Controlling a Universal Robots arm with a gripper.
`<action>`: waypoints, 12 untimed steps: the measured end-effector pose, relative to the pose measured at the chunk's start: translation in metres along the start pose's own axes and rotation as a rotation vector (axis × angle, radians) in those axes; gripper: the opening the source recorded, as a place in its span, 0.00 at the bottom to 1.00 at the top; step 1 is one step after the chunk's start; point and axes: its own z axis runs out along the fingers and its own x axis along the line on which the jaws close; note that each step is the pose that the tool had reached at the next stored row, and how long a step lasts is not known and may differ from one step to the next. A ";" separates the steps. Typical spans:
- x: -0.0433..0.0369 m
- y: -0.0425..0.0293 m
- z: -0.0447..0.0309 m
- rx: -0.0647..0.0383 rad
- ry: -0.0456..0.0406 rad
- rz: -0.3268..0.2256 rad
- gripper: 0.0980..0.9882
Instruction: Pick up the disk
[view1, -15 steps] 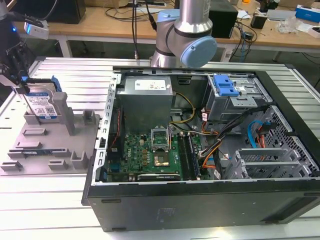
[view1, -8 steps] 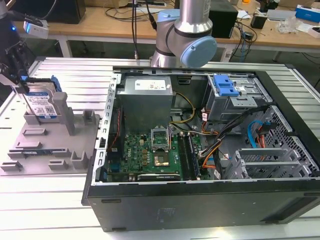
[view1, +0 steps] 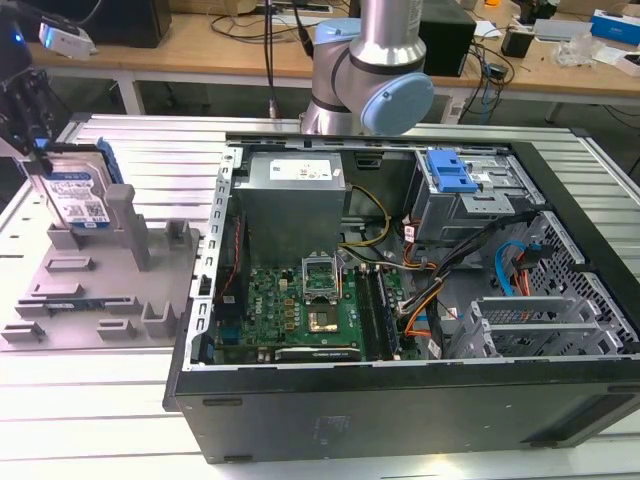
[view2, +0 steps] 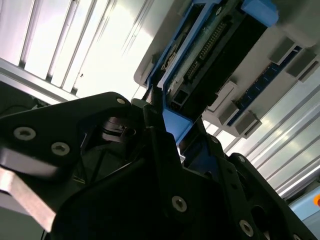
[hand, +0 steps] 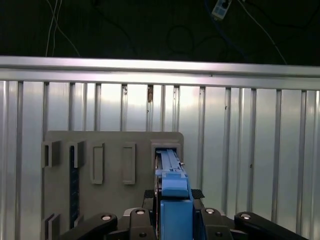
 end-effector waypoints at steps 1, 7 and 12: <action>0.0000 0.0001 -0.0039 0.000 0.0000 0.000 0.30; 0.0001 0.0003 -0.0308 0.000 0.0000 0.000 0.30; 0.0003 0.0007 -0.0623 0.000 0.0000 0.000 0.30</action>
